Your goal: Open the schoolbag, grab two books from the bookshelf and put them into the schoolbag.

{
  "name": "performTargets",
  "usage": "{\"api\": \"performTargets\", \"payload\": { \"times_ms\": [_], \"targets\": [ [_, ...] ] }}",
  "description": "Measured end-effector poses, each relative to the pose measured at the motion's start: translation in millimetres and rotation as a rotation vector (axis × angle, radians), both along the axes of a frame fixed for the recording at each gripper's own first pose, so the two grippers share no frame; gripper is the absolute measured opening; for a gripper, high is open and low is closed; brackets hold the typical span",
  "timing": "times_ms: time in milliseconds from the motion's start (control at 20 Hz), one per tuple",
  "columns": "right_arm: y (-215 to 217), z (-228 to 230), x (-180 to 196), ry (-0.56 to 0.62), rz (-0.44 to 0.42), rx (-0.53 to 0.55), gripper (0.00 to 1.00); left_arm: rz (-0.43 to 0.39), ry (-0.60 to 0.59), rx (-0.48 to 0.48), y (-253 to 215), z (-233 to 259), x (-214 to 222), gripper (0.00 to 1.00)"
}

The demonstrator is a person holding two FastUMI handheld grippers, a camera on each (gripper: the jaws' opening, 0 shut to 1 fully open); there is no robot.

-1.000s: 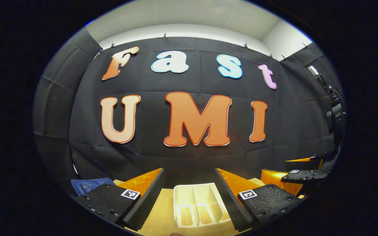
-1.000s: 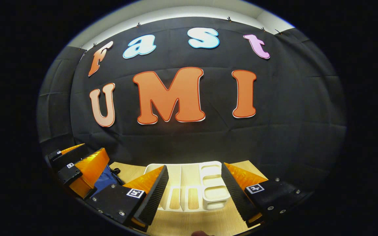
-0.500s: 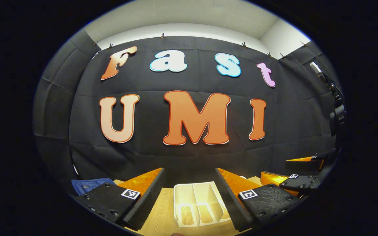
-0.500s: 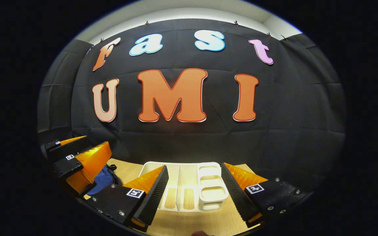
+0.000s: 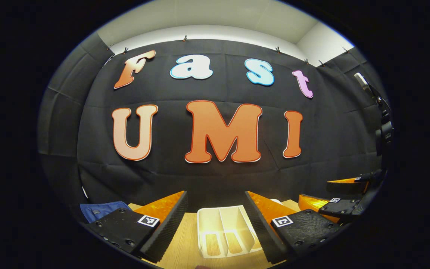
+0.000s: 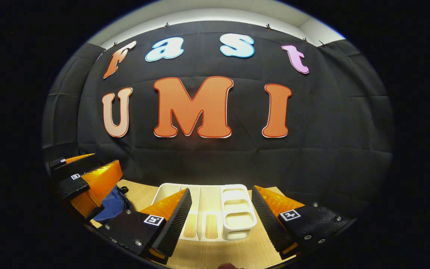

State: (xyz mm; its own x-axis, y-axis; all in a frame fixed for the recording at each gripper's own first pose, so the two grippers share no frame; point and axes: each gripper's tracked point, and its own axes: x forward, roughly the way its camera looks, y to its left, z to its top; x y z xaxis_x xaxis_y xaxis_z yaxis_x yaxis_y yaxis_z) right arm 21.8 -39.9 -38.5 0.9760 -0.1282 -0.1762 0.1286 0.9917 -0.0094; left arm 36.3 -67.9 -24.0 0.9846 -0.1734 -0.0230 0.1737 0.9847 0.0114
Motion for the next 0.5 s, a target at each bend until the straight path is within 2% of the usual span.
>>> {"api": "performTargets", "payload": {
  "times_ms": [500],
  "targets": [
    [1.9,0.5,4.6,-0.014,-0.006,-0.021,0.96,0.006,0.0,0.013,5.4,-3.5,4.3,0.94]
  ]
}}
